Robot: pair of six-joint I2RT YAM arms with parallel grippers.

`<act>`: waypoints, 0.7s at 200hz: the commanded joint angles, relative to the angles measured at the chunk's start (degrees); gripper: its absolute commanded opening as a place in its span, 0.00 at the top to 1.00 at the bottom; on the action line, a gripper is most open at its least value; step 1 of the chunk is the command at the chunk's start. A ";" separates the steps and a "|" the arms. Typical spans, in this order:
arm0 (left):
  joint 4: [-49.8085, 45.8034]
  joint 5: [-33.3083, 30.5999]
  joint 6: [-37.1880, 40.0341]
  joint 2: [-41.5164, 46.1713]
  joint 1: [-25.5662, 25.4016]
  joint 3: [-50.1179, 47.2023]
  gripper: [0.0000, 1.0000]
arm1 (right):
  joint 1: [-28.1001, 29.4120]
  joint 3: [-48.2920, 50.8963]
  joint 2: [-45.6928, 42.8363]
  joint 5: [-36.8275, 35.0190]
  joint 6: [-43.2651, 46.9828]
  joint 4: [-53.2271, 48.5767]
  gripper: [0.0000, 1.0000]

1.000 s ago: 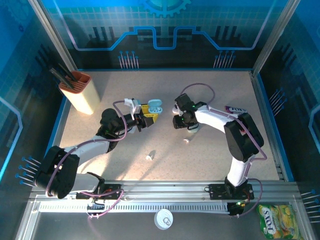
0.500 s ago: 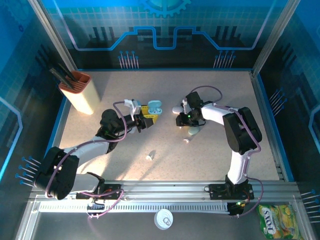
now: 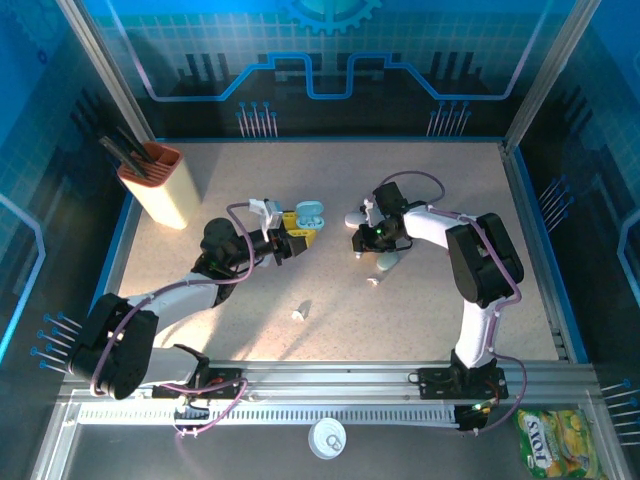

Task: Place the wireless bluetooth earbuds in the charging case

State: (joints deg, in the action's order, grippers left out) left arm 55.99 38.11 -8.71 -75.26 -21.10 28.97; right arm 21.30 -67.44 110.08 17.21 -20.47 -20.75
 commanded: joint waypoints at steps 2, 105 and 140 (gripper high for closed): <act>1.76 -0.49 0.56 0.29 0.27 -0.23 0.61 | -0.12 -0.06 -0.12 2.02 1.06 -0.76 0.77; 1.41 -0.67 0.73 0.38 0.28 -0.31 0.61 | -0.12 -0.02 1.44 1.60 4.44 -2.65 0.73; 1.49 -0.67 0.59 0.29 0.27 -0.31 0.61 | -0.06 0.03 0.95 1.29 5.18 -3.50 0.78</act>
State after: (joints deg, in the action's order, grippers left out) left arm 55.99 37.89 -8.71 -75.26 -21.10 28.97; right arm 21.30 -67.44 110.56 18.24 -16.97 -21.89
